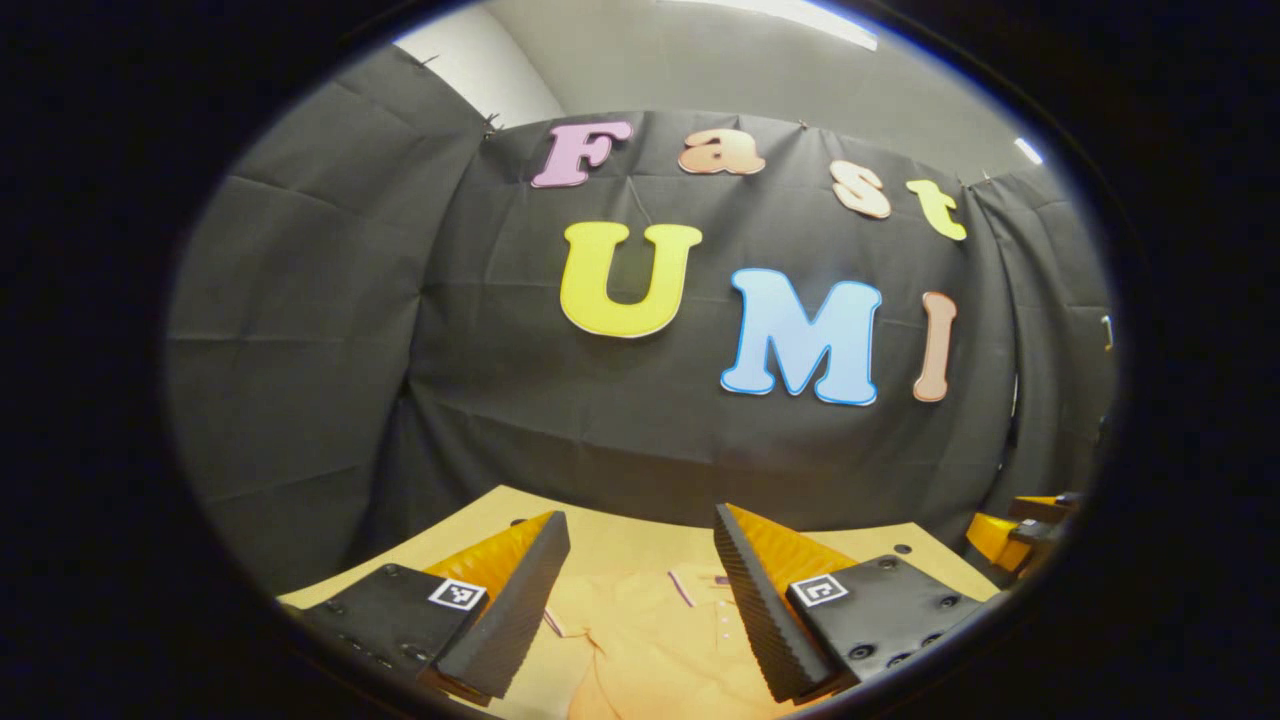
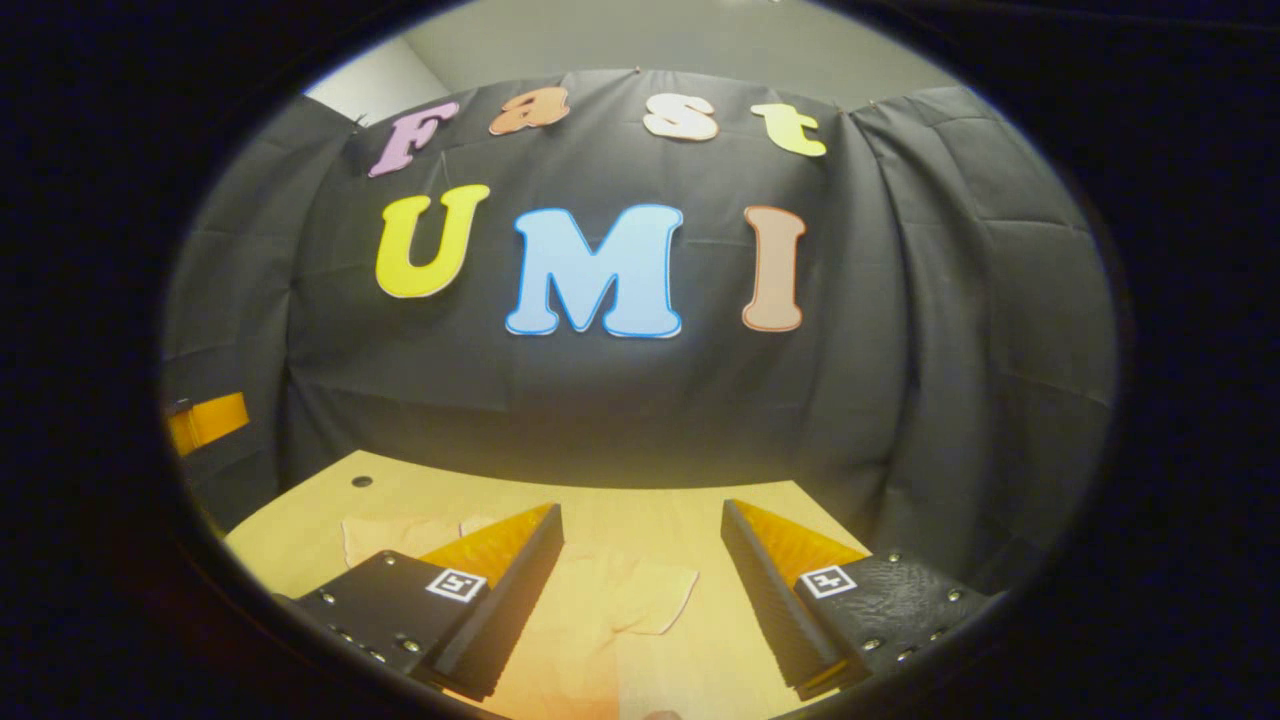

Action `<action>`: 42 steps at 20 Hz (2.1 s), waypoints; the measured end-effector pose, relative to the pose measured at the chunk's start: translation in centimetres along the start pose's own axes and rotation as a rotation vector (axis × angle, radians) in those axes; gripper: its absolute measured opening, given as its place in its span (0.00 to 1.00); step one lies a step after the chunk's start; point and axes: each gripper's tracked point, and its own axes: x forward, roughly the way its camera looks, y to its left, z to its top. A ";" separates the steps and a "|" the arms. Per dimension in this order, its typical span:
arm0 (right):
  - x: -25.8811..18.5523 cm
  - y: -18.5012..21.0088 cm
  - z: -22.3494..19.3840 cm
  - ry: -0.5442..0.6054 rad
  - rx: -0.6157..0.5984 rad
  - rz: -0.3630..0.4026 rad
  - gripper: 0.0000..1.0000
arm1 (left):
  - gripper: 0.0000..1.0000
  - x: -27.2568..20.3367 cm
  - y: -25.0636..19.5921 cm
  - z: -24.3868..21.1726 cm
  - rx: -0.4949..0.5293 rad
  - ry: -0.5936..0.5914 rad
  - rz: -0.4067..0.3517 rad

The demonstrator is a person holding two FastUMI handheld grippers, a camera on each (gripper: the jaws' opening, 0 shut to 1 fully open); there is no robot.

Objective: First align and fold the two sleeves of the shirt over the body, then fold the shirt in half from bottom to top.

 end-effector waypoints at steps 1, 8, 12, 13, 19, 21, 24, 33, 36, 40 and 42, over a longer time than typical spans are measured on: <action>0.7 -0.4 -0.4 0.015 -0.002 -0.005 0.98 | 0.93 0.1 0.0 -0.2 0.000 0.003 0.005; 6.1 -2.0 -5.0 0.147 -0.025 -0.013 0.98 | 0.93 0.8 -0.3 -1.2 0.021 0.028 0.032; 9.1 -2.3 -7.9 0.224 -0.041 -0.007 0.98 | 0.94 1.2 -0.6 -1.6 0.025 0.036 0.042; 10.0 -2.4 -8.5 0.243 -0.041 -0.004 0.98 | 0.94 1.2 -0.6 -1.8 0.030 0.037 0.044; 14.5 -2.9 -13.9 0.386 -0.025 0.023 0.99 | 0.94 0.1 -0.1 -2.0 0.056 0.041 0.090; 15.4 -2.9 -16.0 0.428 -0.027 0.029 0.99 | 0.94 -0.4 0.2 -2.2 0.067 0.047 0.108; 16.9 -2.9 -18.6 0.491 -0.002 0.039 0.99 | 0.94 -1.3 0.5 -2.5 0.085 0.054 0.133; 19.8 -3.8 -23.9 0.615 0.047 0.001 0.99 | 0.94 -3.7 0.5 -3.1 0.090 0.072 0.167; 19.9 -3.8 -24.5 0.630 0.048 0.011 0.88 | 0.93 -4.1 0.6 -3.3 0.089 0.071 0.170; 20.0 -3.5 -24.6 0.634 0.072 0.017 0.78 | 0.93 -4.6 0.5 -3.4 0.081 0.064 0.180; 19.7 -3.4 -24.6 0.631 0.072 0.017 0.54 | 0.93 -4.6 0.5 -3.4 0.081 0.064 0.185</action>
